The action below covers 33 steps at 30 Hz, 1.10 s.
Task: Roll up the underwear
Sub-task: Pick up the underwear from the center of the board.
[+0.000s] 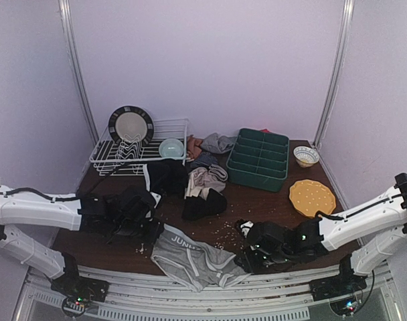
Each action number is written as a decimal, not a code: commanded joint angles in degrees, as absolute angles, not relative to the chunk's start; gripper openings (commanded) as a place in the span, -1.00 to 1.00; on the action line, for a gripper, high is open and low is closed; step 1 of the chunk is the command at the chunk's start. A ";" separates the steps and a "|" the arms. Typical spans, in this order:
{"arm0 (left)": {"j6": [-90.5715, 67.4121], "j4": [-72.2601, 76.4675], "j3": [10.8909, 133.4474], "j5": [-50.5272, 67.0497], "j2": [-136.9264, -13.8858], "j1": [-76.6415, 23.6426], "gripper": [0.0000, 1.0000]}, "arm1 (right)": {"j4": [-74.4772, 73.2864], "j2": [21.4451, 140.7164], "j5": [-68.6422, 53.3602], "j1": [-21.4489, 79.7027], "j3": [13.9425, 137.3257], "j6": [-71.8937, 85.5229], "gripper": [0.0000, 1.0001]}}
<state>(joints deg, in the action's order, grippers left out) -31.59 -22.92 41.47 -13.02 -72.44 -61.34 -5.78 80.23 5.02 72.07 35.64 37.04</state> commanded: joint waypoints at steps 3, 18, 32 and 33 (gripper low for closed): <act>-32.12 -23.20 42.44 -14.24 -72.65 -61.23 -1.00 | -2.43 81.75 1.96 72.03 37.48 34.83 -0.07; -31.91 -22.59 42.20 -14.42 -73.37 -61.18 -1.00 | -1.60 84.77 1.19 71.98 38.55 34.15 -0.61; -33.06 -28.56 40.36 -14.37 -62.80 -61.48 -1.00 | -7.63 64.14 2.56 73.83 34.73 34.30 -1.00; -33.07 -29.17 40.01 -13.74 -60.96 -61.78 -1.00 | -9.26 63.21 1.85 74.65 35.17 33.95 -1.00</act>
<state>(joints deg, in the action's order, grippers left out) -32.18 -26.57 41.21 -14.17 -66.78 -61.34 -3.66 67.29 2.37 72.90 35.70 34.48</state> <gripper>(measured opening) 0.003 0.007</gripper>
